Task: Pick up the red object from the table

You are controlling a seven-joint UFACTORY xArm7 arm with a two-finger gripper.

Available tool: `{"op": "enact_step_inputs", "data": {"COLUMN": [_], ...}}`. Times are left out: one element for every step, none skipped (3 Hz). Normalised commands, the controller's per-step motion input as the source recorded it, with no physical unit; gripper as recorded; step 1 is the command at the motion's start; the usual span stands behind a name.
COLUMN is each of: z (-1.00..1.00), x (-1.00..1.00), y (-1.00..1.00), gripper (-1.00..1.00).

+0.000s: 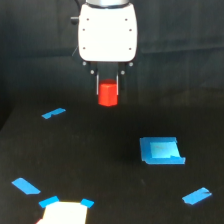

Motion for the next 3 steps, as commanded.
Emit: {"op": "enact_step_inputs", "data": {"z": [0.46,0.5,0.06], "x": [-0.16,0.63,0.1], "y": [-0.69,-0.38,0.24], "gripper": [-1.0,-1.0,-1.0]}}
